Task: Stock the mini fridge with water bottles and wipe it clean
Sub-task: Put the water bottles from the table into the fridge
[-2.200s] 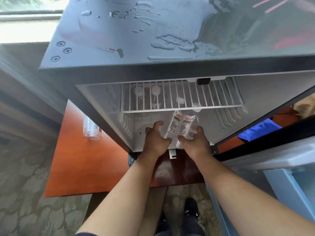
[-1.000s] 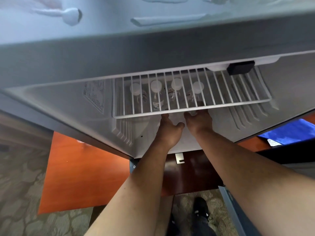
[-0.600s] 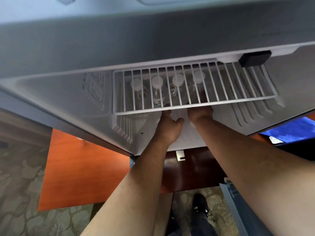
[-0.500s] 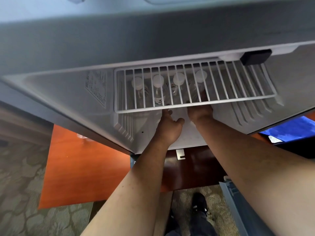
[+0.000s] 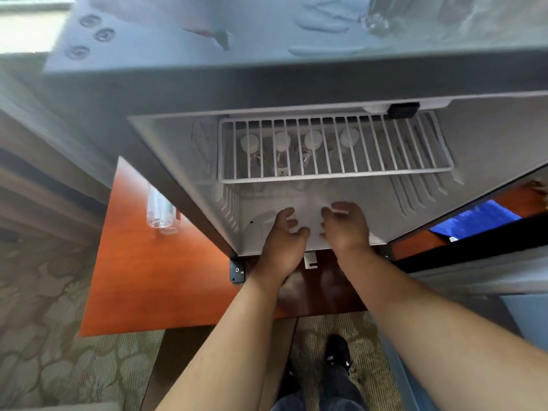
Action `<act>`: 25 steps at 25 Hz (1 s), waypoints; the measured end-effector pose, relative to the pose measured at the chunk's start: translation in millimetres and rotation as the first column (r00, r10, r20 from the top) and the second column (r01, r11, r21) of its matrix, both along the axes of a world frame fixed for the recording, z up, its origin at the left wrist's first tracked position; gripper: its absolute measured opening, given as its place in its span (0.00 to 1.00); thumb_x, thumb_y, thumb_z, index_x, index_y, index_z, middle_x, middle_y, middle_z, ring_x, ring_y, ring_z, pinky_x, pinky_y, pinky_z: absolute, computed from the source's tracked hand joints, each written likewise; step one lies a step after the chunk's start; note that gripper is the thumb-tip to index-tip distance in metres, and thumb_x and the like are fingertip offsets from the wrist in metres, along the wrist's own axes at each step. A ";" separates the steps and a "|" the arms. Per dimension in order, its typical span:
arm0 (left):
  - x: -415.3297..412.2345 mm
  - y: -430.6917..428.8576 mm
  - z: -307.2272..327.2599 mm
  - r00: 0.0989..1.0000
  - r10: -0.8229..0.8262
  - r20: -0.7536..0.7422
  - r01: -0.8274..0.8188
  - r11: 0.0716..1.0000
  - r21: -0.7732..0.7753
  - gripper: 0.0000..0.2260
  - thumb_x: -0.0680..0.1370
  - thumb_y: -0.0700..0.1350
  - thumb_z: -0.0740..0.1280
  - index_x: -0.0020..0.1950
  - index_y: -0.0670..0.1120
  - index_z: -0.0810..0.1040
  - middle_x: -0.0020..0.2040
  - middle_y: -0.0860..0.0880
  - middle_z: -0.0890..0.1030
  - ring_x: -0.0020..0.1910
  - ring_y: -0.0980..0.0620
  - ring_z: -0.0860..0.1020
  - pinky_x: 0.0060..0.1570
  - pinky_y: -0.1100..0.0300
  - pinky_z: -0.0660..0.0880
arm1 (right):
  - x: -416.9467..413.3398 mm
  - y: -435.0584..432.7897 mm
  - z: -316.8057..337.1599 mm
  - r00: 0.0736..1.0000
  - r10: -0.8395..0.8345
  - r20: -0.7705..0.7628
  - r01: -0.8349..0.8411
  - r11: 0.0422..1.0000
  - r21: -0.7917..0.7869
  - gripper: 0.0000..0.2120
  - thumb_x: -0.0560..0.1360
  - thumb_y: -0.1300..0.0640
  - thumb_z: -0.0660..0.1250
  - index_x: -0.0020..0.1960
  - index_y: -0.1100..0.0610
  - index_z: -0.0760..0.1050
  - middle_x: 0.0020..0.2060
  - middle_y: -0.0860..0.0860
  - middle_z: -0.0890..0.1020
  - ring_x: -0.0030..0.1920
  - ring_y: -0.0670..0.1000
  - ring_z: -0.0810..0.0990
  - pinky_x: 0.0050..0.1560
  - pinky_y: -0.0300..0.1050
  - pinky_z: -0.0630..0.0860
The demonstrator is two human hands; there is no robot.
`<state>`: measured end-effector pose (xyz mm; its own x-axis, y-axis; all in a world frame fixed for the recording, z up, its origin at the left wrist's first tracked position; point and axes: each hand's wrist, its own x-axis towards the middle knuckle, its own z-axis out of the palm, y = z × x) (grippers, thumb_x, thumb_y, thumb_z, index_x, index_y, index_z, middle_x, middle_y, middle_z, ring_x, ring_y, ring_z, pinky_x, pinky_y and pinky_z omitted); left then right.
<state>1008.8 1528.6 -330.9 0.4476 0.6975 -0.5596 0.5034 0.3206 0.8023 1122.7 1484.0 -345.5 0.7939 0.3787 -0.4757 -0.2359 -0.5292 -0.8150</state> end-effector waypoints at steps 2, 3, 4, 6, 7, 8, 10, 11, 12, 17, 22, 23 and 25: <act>-23.0 -11.0 4.4 1.000 0.004 -0.014 -0.004 1.000 0.005 0.20 0.82 0.43 0.64 0.74 0.50 0.70 0.66 0.49 0.77 0.60 0.54 0.76 0.51 0.66 0.70 | -27.6 -10.3 12.9 0.995 0.069 -0.069 -0.066 0.997 0.033 0.02 0.77 0.56 0.70 0.49 0.51 0.78 0.44 0.53 0.84 0.43 0.56 0.85 0.45 0.57 0.85; -35.4 -15.4 4.8 1.000 0.011 -0.027 -0.010 1.000 0.012 0.18 0.83 0.43 0.64 0.73 0.49 0.72 0.64 0.49 0.79 0.59 0.53 0.77 0.52 0.65 0.70 | -41.4 -14.3 17.4 0.989 0.122 -0.081 -0.119 0.992 0.041 0.02 0.78 0.58 0.68 0.49 0.53 0.80 0.44 0.53 0.84 0.43 0.55 0.85 0.41 0.53 0.84; -50.4 -19.5 6.0 0.999 0.032 -0.033 -0.031 0.999 0.020 0.16 0.83 0.43 0.63 0.71 0.49 0.73 0.63 0.49 0.80 0.59 0.52 0.78 0.52 0.64 0.71 | -55.9 -16.6 21.8 0.981 0.180 -0.075 -0.178 0.983 0.041 0.04 0.79 0.59 0.67 0.50 0.55 0.81 0.43 0.54 0.84 0.43 0.55 0.85 0.37 0.49 0.82; -80.0 -23.8 6.7 0.996 0.078 -0.040 -0.077 0.996 0.039 0.15 0.82 0.42 0.63 0.68 0.50 0.76 0.59 0.50 0.83 0.57 0.52 0.81 0.52 0.62 0.77 | -84.5 -18.1 28.9 0.959 0.277 -0.059 -0.275 0.961 0.044 0.04 0.79 0.58 0.67 0.49 0.54 0.81 0.42 0.56 0.84 0.41 0.56 0.85 0.32 0.48 0.80; -95.7 -23.7 5.7 0.994 0.099 -0.049 -0.096 0.994 0.058 0.14 0.81 0.42 0.63 0.65 0.51 0.78 0.57 0.51 0.84 0.56 0.52 0.82 0.55 0.58 0.79 | -100.9 -18.1 32.9 0.945 0.323 -0.053 -0.321 0.946 0.041 0.04 0.79 0.57 0.67 0.46 0.52 0.80 0.40 0.56 0.85 0.39 0.56 0.85 0.32 0.50 0.80; -110.7 -23.4 5.4 0.992 0.116 -0.051 -0.112 0.991 0.076 0.13 0.80 0.43 0.64 0.62 0.52 0.79 0.54 0.52 0.85 0.54 0.53 0.83 0.56 0.55 0.80 | -117.1 -17.5 34.5 0.932 0.359 -0.046 -0.357 0.933 0.033 0.06 0.78 0.55 0.68 0.43 0.50 0.80 0.38 0.54 0.85 0.37 0.55 0.84 0.34 0.53 0.82; -141.1 -20.0 4.6 0.987 0.153 -0.042 -0.148 0.985 0.092 0.09 0.81 0.44 0.65 0.57 0.53 0.81 0.51 0.54 0.86 0.50 0.58 0.84 0.54 0.56 0.80 | -149.1 -11.0 37.3 0.889 0.457 -0.013 -0.457 0.889 0.007 0.06 0.74 0.48 0.68 0.40 0.47 0.80 0.35 0.48 0.85 0.38 0.52 0.85 0.41 0.56 0.83; -154.2 -16.7 3.0 0.985 0.169 -0.037 -0.165 0.981 0.101 0.08 0.81 0.44 0.65 0.56 0.53 0.81 0.50 0.54 0.86 0.47 0.60 0.83 0.51 0.59 0.79 | -162.5 -5.5 39.6 0.859 0.512 0.014 -0.512 0.859 -0.004 0.06 0.73 0.46 0.67 0.41 0.46 0.80 0.36 0.47 0.85 0.40 0.50 0.85 0.43 0.55 0.83; -166.3 -11.7 3.2 0.981 0.190 -0.024 -0.186 0.975 0.118 0.08 0.82 0.44 0.64 0.56 0.52 0.82 0.50 0.54 0.86 0.46 0.62 0.83 0.47 0.62 0.78 | -174.8 2.0 41.5 0.826 0.563 0.039 -0.563 0.826 0.001 0.05 0.74 0.48 0.67 0.42 0.47 0.80 0.37 0.46 0.85 0.41 0.49 0.84 0.44 0.52 0.83; -210.9 39.3 -12.5 0.949 0.312 -0.054 -0.298 0.938 0.178 0.09 0.81 0.46 0.65 0.59 0.54 0.80 0.53 0.55 0.84 0.53 0.56 0.82 0.53 0.58 0.78 | -215.8 47.7 44.8 0.692 0.708 0.140 -0.717 0.697 0.023 0.02 0.78 0.55 0.69 0.49 0.50 0.79 0.43 0.46 0.84 0.48 0.46 0.83 0.52 0.45 0.79; -212.7 107.8 -36.9 0.927 0.305 -0.217 -0.230 0.922 0.313 0.19 0.79 0.50 0.68 0.70 0.56 0.76 0.72 0.44 0.69 0.71 0.43 0.70 0.74 0.52 0.63 | -222.9 113.2 27.3 0.696 0.689 0.205 -0.701 0.713 -0.013 0.15 0.74 0.47 0.67 0.60 0.49 0.75 0.52 0.50 0.82 0.54 0.52 0.81 0.61 0.54 0.77; -209.4 119.6 -38.9 0.925 0.277 -0.260 -0.188 0.928 0.321 0.20 0.79 0.50 0.67 0.72 0.57 0.74 0.76 0.44 0.63 0.74 0.41 0.64 0.76 0.52 0.60 | -223.1 122.4 22.5 0.703 0.681 0.208 -0.694 0.720 -0.012 0.16 0.73 0.46 0.66 0.60 0.47 0.74 0.53 0.51 0.81 0.53 0.52 0.82 0.60 0.56 0.78; -201.1 141.6 -44.0 0.918 0.217 -0.333 -0.098 0.935 0.340 0.22 0.81 0.50 0.64 0.75 0.59 0.70 0.82 0.44 0.51 0.79 0.41 0.54 0.78 0.48 0.56 | -222.0 134.1 12.6 0.706 0.680 0.199 -0.690 0.723 -0.022 0.14 0.76 0.48 0.67 0.62 0.47 0.73 0.55 0.53 0.80 0.51 0.51 0.81 0.60 0.55 0.78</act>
